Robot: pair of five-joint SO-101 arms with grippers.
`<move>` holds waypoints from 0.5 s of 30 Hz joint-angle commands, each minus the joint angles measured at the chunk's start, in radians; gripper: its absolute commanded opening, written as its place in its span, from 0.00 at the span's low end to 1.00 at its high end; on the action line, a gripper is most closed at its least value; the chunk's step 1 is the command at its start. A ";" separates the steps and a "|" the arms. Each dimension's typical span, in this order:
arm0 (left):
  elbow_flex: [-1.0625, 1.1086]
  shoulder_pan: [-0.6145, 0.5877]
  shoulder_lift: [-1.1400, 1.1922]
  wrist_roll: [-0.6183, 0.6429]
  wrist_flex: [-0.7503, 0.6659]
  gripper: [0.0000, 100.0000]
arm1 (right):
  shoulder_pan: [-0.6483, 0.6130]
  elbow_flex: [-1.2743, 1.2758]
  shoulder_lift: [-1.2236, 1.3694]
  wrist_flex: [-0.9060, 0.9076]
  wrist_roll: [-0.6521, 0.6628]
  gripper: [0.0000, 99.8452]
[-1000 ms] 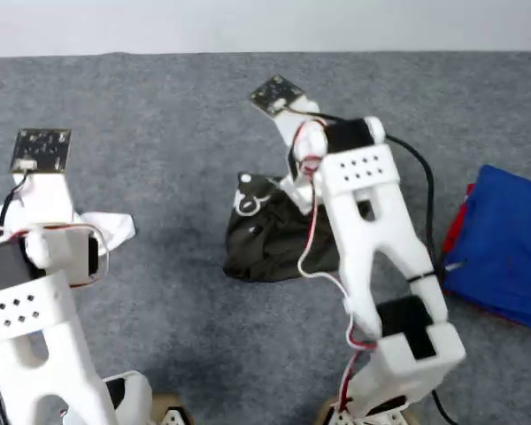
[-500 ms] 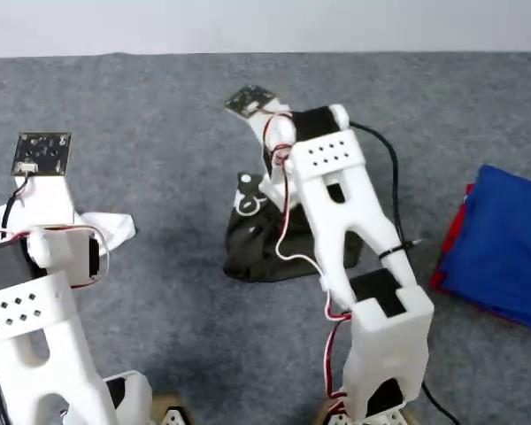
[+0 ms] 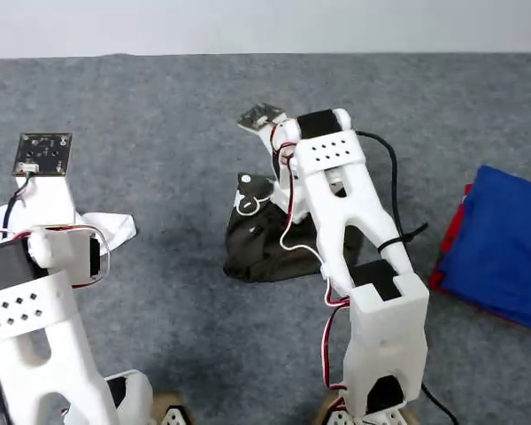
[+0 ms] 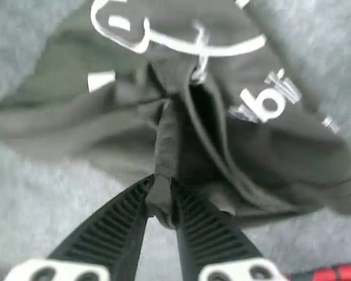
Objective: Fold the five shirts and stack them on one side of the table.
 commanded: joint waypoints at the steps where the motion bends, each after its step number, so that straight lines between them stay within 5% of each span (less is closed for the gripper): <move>1: -0.004 -0.003 -0.023 -0.008 -0.020 0.01 | 0.013 -0.046 -0.090 0.070 0.044 0.01; 15: -0.007 -0.003 -0.023 -0.008 -0.021 0.01 | 0.186 0.253 -0.374 0.070 0.261 0.01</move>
